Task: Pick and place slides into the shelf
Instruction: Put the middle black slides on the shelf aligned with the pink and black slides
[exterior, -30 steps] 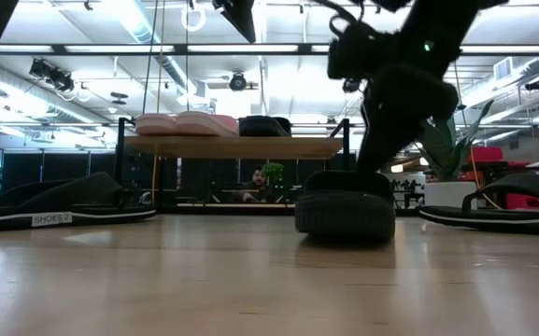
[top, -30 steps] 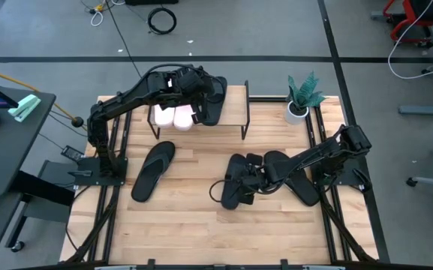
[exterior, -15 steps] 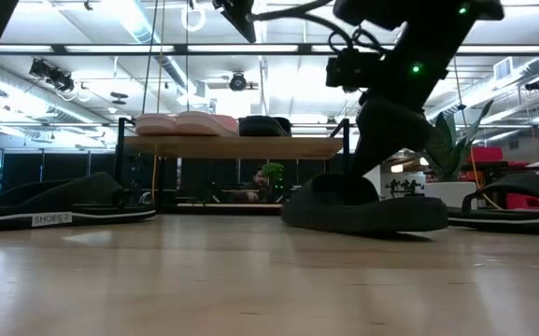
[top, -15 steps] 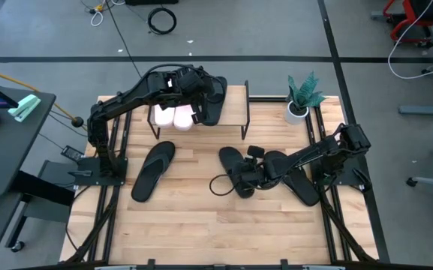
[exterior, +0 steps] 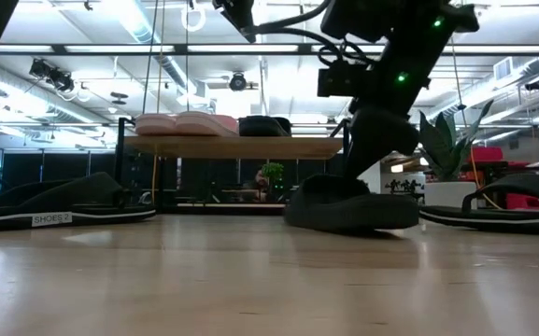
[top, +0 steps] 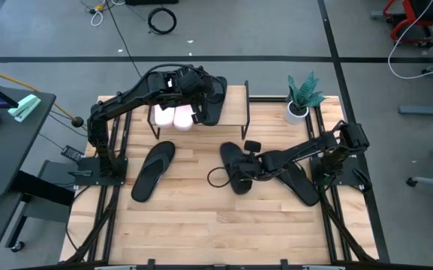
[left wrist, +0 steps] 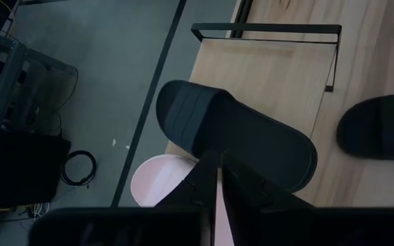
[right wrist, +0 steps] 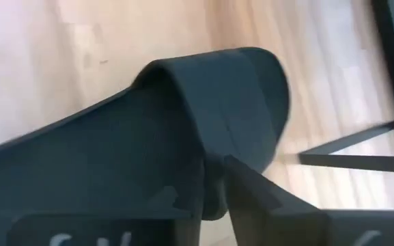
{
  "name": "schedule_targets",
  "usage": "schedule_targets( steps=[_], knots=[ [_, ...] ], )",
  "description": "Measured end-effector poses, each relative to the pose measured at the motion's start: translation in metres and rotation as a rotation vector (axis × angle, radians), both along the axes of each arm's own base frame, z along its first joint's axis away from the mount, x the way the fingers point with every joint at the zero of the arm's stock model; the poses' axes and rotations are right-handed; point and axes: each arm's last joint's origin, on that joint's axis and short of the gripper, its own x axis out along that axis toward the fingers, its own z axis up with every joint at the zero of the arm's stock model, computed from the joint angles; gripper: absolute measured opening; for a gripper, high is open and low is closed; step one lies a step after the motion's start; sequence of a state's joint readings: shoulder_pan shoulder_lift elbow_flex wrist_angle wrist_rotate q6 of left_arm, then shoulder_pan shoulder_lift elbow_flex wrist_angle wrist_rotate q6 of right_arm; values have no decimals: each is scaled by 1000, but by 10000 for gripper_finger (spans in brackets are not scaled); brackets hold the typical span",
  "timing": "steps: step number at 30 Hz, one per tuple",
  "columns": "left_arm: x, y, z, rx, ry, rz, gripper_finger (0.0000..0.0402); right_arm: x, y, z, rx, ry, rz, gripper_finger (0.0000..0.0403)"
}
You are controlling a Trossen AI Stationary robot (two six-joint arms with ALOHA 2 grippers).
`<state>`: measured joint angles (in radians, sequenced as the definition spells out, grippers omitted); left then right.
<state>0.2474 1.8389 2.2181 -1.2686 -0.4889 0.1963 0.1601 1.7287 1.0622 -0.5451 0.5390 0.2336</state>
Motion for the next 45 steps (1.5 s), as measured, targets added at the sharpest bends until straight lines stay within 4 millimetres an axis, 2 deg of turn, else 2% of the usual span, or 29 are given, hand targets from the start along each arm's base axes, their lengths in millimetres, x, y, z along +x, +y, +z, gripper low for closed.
schedule_targets(
  steps=[11, 16, 25, 30, 33, 39, 42, 45],
  knots=[
    [0, 0, 0, 0, 0, 0, 14, 0, -1, 0, -12, 13, 20, 133],
    [0, 0, 0, 0, 0, 0, 20, 5, -7, 2, -53, 3, 74, 146],
    [0, 0, 0, 0, 0, 0, 18, 10, -21, 0, -28, -2, 66, 142],
    [0, 0, 0, 0, 1, 0, 12, 14, -22, -13, -43, 35, 85, 142],
    [0, 0, 0, 0, 1, 0, 15, 17, -24, -19, -98, 54, 85, 142],
    [0, 0, 0, 0, 2, 0, 24, 20, -31, -17, -229, 60, 92, 138],
    [0, 1, 0, 10, 13, -14, 23, 21, -35, -16, -217, 53, 96, 124],
    [0, 1, 0, 10, 14, -16, 17, 21, -43, -17, -181, 50, 80, 89]
  ],
)
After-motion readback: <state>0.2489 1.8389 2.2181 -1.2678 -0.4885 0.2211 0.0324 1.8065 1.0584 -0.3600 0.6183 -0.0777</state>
